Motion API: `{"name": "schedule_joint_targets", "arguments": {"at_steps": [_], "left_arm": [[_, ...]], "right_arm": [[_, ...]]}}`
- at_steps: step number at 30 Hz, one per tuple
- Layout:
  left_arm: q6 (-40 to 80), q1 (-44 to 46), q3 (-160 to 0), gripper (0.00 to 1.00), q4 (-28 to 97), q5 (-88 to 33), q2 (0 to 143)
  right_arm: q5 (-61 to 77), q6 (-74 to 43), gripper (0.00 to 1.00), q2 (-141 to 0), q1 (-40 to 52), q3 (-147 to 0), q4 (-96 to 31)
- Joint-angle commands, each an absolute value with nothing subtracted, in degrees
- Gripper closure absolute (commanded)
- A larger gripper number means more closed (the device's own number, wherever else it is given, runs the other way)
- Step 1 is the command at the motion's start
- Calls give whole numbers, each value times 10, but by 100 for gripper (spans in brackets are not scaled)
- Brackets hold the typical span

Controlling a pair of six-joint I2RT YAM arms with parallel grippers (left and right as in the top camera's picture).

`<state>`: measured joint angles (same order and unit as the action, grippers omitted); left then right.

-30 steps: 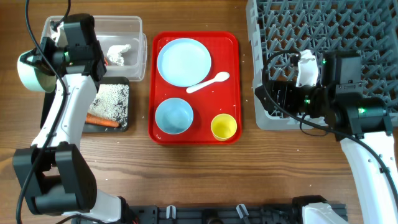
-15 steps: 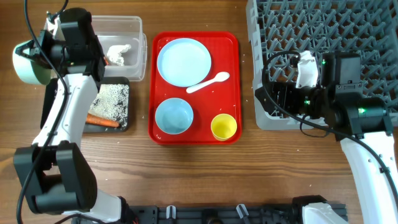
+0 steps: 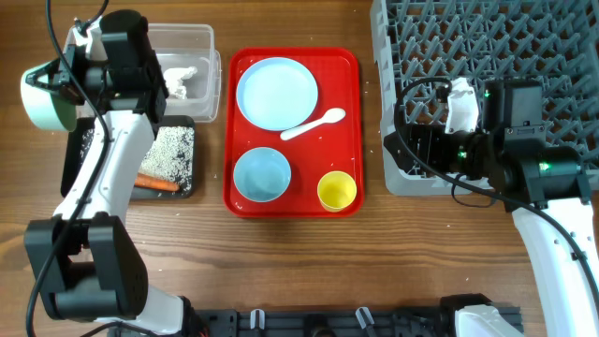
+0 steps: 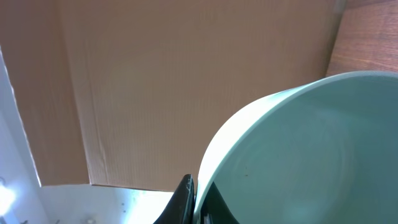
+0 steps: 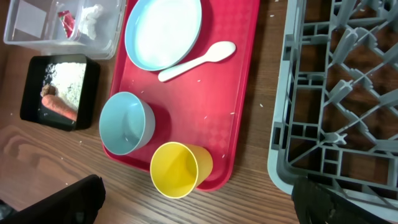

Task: Sort waste into correct bins and load items into the dishwasher rack
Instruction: 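Tip the green bowl over the black tray, pouring out the rice, then carry the empty green bowl back over the red tray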

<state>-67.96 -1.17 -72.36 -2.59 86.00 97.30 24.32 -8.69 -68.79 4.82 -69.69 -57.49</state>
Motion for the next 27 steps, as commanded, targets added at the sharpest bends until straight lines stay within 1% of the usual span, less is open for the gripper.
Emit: {"name": "schedule_joint_targets", "arguments": {"at_steps": [1,5,8,12,15,17,20,22,24,27], "left_arm": [[-664,10,-726,96,-34,882,976],[-653,39,-726,96,-97,882,976],[-651,81,-726,96,-128,881,976],[-574,117,-726,96,-119,863,976],[-437,119,-726,96,-38,857,976],[-330,121,-726,96,56,836,976],[-212,138,-726,96,217,744,976],[-136,154,-726,96,286,670,976],[-75,169,-726,96,305,631,975],[-31,190,-726,96,310,574,964]], "right_arm": [[237,-75,0,-692,49,-696,-578],[238,-76,0,-692,49,-696,-577],[238,-77,0,-692,49,-696,-577],[238,-77,0,-692,49,-696,-576],[238,-77,0,-692,49,-696,-575],[238,-77,0,-692,49,-696,-572],[238,-77,0,-692,49,-696,-570],[240,-78,0,-692,49,-696,-569],[240,-79,0,-692,49,-696,-569],[240,-87,0,-692,49,-696,-567]]}}
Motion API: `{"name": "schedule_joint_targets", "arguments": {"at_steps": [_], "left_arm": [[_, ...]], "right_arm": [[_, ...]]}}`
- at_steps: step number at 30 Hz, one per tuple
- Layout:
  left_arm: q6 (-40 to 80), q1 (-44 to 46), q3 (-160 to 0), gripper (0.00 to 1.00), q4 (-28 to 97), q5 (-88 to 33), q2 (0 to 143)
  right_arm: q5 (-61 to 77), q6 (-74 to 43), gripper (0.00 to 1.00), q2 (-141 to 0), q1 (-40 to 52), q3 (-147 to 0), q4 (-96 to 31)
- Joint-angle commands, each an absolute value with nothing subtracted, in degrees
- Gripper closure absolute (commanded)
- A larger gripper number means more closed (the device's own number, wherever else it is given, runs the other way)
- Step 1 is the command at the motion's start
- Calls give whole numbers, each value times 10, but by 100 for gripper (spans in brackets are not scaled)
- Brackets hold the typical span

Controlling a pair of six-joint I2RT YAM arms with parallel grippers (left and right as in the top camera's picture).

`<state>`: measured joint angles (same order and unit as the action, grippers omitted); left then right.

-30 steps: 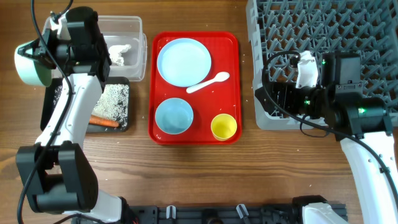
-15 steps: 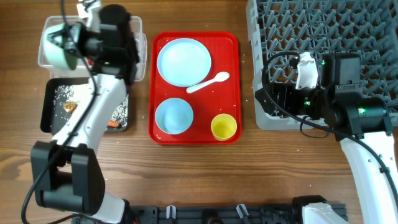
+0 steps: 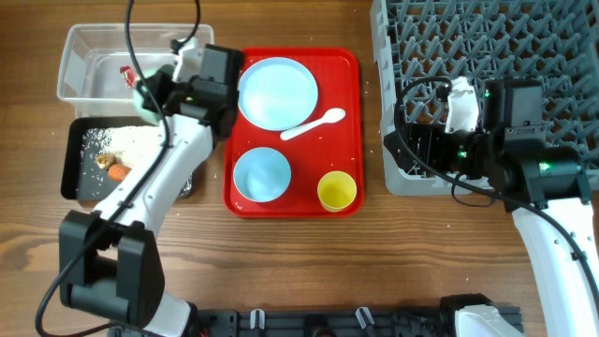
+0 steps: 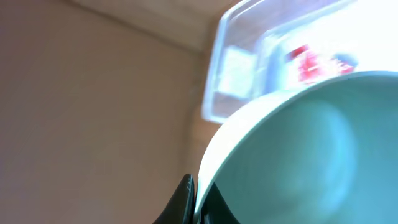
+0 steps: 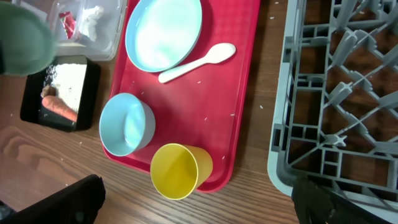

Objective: Sort waste into correct bins and load items into the dishwasher rack

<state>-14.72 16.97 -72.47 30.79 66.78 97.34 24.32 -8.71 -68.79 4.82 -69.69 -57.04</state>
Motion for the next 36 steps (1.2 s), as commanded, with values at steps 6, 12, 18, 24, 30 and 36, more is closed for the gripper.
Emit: {"name": "schedule_joint_targets", "arguments": {"at_steps": [6,12,18,24,30,36], "left_arm": [[44,249,-726,96,312,421,903],[173,260,-726,96,318,105,835],[240,263,-726,96,331,-91,841],[262,278,-726,96,337,-91,846],[262,284,-725,96,344,-74,849],[262,284,-725,96,346,-70,859]], "right_arm": [[271,-96,0,-692,49,-696,-538],[324,-107,0,-692,49,-696,-486],[357,-162,7,-711,74,-696,-416],[346,-171,27,-784,134,-696,-371],[295,-215,47,-850,169,-696,-342],[246,-217,96,-853,169,-696,-337]]}}
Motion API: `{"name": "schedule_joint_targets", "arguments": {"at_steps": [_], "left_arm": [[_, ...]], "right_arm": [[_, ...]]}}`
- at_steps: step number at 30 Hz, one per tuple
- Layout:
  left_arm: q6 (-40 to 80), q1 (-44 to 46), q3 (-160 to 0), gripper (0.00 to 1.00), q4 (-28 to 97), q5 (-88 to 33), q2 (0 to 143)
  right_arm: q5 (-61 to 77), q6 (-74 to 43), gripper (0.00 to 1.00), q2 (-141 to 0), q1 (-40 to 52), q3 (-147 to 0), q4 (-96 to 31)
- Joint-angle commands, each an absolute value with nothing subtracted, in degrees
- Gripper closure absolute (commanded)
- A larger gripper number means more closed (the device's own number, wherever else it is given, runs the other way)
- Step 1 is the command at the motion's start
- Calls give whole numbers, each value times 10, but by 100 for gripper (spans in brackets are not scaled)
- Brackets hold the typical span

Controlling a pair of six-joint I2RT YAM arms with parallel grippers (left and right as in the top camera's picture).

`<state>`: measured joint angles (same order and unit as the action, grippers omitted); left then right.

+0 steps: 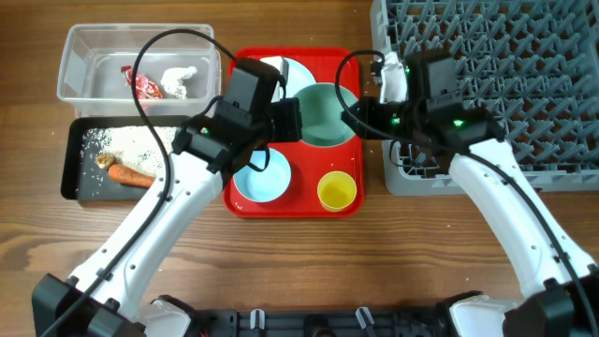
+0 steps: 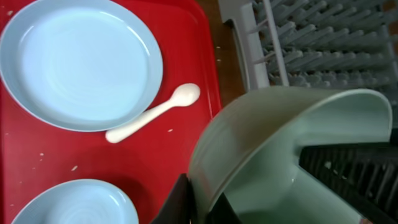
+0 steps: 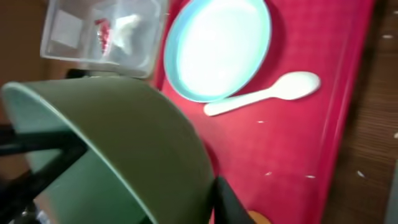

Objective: Sort waste into correct bins and load items into the dishwasher rack

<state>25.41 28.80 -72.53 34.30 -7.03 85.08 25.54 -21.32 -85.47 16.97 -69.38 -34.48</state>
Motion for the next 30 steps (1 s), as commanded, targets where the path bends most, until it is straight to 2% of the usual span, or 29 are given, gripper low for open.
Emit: {"name": "schedule_joint_targets", "arguments": {"at_steps": [1,2,4,5,6,7,10,12,18,20,22,26,30], "left_arm": [[262,284,-725,96,346,-68,860],[262,284,-725,94,346,-68,861],[262,284,-725,79,345,-68,861],[262,284,-725,70,345,-67,861],[262,284,-725,52,345,-64,861],[262,284,-725,41,345,-58,861],[261,284,-725,12,345,-40,861],[261,284,-725,1,345,-25,861],[260,284,-725,0,345,-3,861],[260,284,-725,0,345,-4,861],[260,284,-725,0,345,-4,861],[260,284,-725,0,346,-4,861],[260,284,-725,0,346,-4,861]], "right_arm": [[241,-222,96,-853,169,-696,-336],[234,-227,96,-853,169,-696,-333],[224,-227,96,-853,168,-697,-324],[214,-226,96,-851,165,-699,-321],[198,-226,96,-849,161,-703,-321],[174,-225,96,-845,154,-708,-322],[62,-225,96,-824,129,-721,-322],[-96,-226,96,-803,113,-733,-321],[-362,-201,96,-798,110,-737,-232],[-444,-150,96,-819,110,-736,-156],[-469,-91,96,-844,110,-736,-93],[-562,135,96,-954,100,-736,102],[-587,346,96,-1061,95,-736,278]]}}
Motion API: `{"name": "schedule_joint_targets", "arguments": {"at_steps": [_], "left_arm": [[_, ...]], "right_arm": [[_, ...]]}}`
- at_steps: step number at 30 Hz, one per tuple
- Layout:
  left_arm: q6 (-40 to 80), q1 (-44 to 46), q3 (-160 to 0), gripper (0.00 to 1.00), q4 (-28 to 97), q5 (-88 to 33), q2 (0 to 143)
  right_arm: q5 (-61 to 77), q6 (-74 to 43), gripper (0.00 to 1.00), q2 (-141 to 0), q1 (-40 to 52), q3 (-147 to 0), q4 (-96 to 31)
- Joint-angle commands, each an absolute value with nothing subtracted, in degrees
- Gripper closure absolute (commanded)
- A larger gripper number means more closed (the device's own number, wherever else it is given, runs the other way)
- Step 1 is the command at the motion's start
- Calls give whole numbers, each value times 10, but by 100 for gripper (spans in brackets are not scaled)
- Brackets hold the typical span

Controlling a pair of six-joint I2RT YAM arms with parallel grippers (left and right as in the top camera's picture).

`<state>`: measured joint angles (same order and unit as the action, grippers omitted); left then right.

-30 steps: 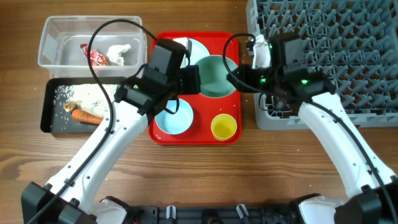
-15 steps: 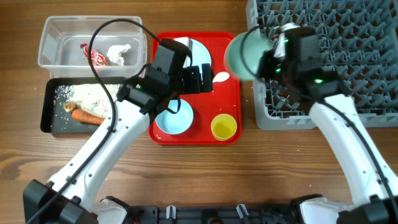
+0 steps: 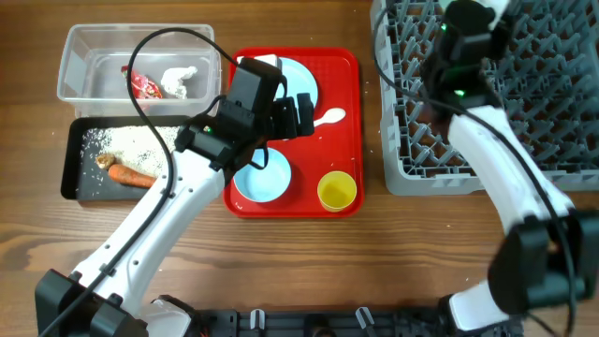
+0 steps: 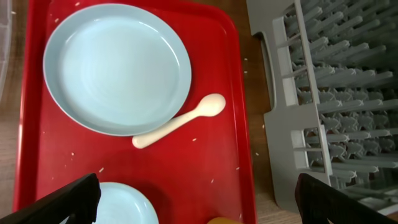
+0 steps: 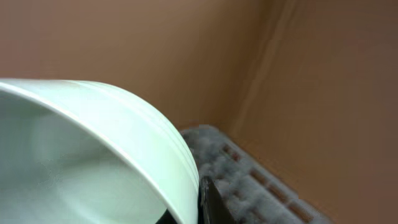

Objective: Sort waste into correct bins and load items into the dishwasher rack

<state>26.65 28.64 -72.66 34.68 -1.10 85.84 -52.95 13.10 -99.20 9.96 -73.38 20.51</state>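
My right gripper is shut on the rim of a pale green bowl, held high over the grey dishwasher rack. In the overhead view the right gripper sits at the rack's far left end, and the bowl barely shows there. My left gripper hangs open and empty over the red tray. On the tray lie a light blue plate, a white spoon, a blue bowl and a yellow cup.
A clear bin holding wrappers stands at the back left. In front of it a black tray holds rice and a carrot. Brown cardboard walls rise behind the rack in the right wrist view.
The green bowl has passed from my left gripper to my right. The left gripper is now open over the tray. The right arm has moved with the bowl from the tray to over the rack.
My left gripper held the green bowl beyond the black tray at the far left, then over the clear bin. Then it held the bowl over the red tray with the right gripper at its rim. Now the right gripper alone holds it above the rack.
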Motion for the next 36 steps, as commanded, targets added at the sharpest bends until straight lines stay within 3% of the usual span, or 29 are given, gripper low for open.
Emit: {"name": "schedule_joint_targets", "arguments": {"at_steps": [1,5,9,17,22,23,25,27,30,33,36], "left_arm": [[260,284,-725,0,346,-4,861],[260,284,-725,0,346,-4,861],[260,284,-725,0,345,-4,861],[260,284,-725,0,345,-4,861],[260,284,-725,0,346,-4,861],[260,284,-725,0,346,-4,861],[260,284,-725,0,346,-4,861],[260,284,-725,0,346,-4,861],[260,284,-725,0,346,-4,861],[260,284,-725,0,346,-4,861],[260,284,-725,0,346,-4,861]], "right_arm": [[-587,393,96,-1089,93,-736,321],[-584,494,96,-1193,81,-736,435],[-576,461,96,-1224,63,-736,436],[-553,416,96,-1233,49,-736,421],[-550,413,95,-1233,73,-735,314],[-550,408,90,-1233,75,-735,290],[-550,373,64,-1233,76,-735,244],[-550,338,56,-1233,76,-735,204],[-550,301,31,-1233,77,-735,179],[-550,298,15,-1231,82,-735,184],[-550,298,12,-1217,86,-736,189]]}}
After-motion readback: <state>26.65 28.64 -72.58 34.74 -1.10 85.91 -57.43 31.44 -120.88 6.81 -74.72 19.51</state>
